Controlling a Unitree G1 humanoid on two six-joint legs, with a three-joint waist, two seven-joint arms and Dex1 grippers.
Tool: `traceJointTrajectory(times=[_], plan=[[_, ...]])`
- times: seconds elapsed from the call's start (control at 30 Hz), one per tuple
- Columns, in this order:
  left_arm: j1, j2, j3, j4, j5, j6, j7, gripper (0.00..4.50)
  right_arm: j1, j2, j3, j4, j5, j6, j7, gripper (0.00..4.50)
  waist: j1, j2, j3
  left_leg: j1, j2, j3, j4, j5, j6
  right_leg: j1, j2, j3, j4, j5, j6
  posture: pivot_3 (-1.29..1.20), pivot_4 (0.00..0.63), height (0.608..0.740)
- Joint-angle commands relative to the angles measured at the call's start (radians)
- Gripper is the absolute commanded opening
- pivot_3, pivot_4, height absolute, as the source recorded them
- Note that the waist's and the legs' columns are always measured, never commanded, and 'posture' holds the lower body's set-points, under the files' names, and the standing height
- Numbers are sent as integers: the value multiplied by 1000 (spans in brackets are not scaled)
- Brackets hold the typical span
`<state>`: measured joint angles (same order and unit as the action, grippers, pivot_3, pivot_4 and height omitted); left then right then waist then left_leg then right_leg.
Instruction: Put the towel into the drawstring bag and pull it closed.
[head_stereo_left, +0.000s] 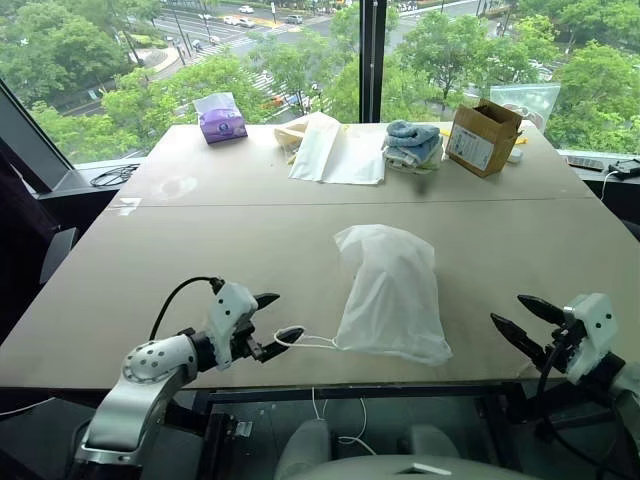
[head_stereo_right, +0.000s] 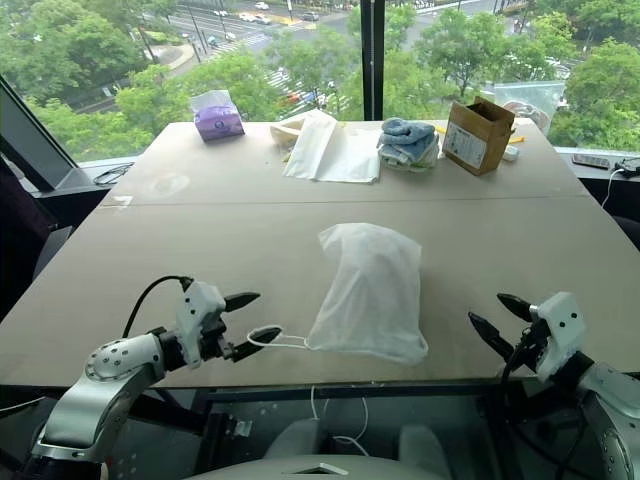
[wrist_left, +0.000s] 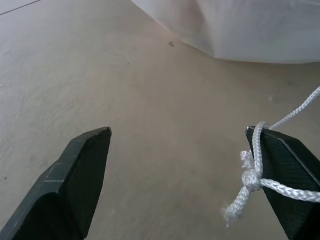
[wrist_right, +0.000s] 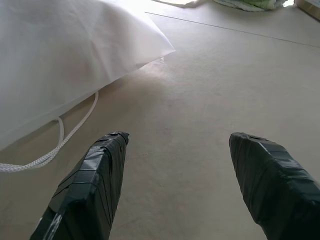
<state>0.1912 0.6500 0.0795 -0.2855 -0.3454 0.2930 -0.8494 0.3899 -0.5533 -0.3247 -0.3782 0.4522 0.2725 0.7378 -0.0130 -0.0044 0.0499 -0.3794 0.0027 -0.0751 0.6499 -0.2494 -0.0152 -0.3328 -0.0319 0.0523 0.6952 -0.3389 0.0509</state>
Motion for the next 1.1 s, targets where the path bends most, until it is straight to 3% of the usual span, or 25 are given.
traceJointTrajectory(times=[0.03, 0.13, 0.27, 0.8, 0.93, 1.03, 1.1], plan=[[-4, 11, 30, -26, -12, -12, -3, 4440, -14, -13, -18, -11, 14, -17, 15, 3463, -1, 3, 48, 11, 2, 1, -1, 0, 0, 10, 0, 3, -1, -1, -2, 0, 0, 740], [36, 54, 45, -35, -42, 0, -71, 4440, -18, -19, -21, 1, 12, -21, 20, 3463, -1, 3, 67, 11, 3, 2, -2, 0, 1, 11, 0, 6, -3, -2, -4, 0, 0, 740], [83, 124, 61, 10, 0, -78, -152, 4440, -26, -18, -17, 9, 11, -25, 22, 3463, -1, 2, 71, -3, 2, 1, -2, -2, 3, -2, -1, 4, -3, 0, -1, 0, 0, 740], [57, 144, 102, 149, 20, -186, -195, 4440, -15, 0, -7, 7, 6, -35, 16, 3463, -1, 0, 94, -4, 2, 1, -7, -3, 3, -3, -2, 3, -7, 0, -1, 0, 0, 740], [69, 199, 85, 260, 108, -314, -211, 4440, -11, 3, -6, 6, 7, -37, 17, 3463, -1, 0, 95, -4, 2, 1, -7, -3, 3, -3, -2, 3, -8, 0, -1, 0, 0, 740], [65, 218, 88, 301, 124, -341, -215, 4440, -9, 4, -1, 0, 15, -32, 22, 3463, 0, -4, 33, -12, 1, 1, -8, -2, 3, -13, -2, 1, -8, 0, -1, 0, 0, 740], [67, 234, 85, 323, 135, -364, -223, 4440, -5, 3, 3, -3, 15, -31, 24, 3463, 0, -5, 22, -11, 1, 0, -7, -3, 1, -11, -2, -1, -8, -1, 0, 0, 0, 740]])
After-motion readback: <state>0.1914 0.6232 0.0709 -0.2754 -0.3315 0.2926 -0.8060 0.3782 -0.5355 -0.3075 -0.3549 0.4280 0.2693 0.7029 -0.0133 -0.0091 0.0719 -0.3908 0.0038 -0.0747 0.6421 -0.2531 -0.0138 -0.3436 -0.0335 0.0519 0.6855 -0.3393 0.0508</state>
